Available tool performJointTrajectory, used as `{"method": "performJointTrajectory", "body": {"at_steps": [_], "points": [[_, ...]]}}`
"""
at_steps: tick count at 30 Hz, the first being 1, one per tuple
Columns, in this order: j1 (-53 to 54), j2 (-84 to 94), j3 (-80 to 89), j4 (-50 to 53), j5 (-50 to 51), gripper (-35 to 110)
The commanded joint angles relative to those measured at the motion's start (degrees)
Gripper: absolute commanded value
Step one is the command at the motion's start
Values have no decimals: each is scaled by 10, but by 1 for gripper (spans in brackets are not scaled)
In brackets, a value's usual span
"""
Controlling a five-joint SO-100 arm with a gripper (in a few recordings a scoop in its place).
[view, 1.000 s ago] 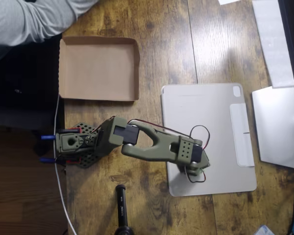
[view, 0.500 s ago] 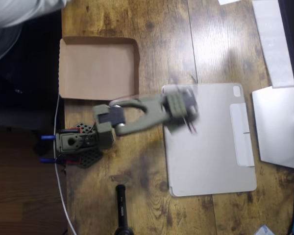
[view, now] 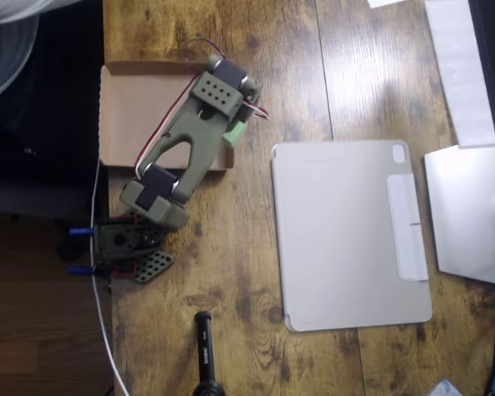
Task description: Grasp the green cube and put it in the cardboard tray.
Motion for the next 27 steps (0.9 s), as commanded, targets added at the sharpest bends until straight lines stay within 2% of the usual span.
{"method": "performJointTrajectory", "body": {"at_steps": [1, 5, 9, 20, 24, 27], "points": [[-17, 34, 28, -16, -4, 15], [-22, 38, 58, -28, -18, 16], [-22, 40, 68, -39, -47, 24], [-4, 31, 89, -42, -74, 23], [76, 31, 118, -38, -106, 15], [221, 13, 124, -37, -120, 2]]}}
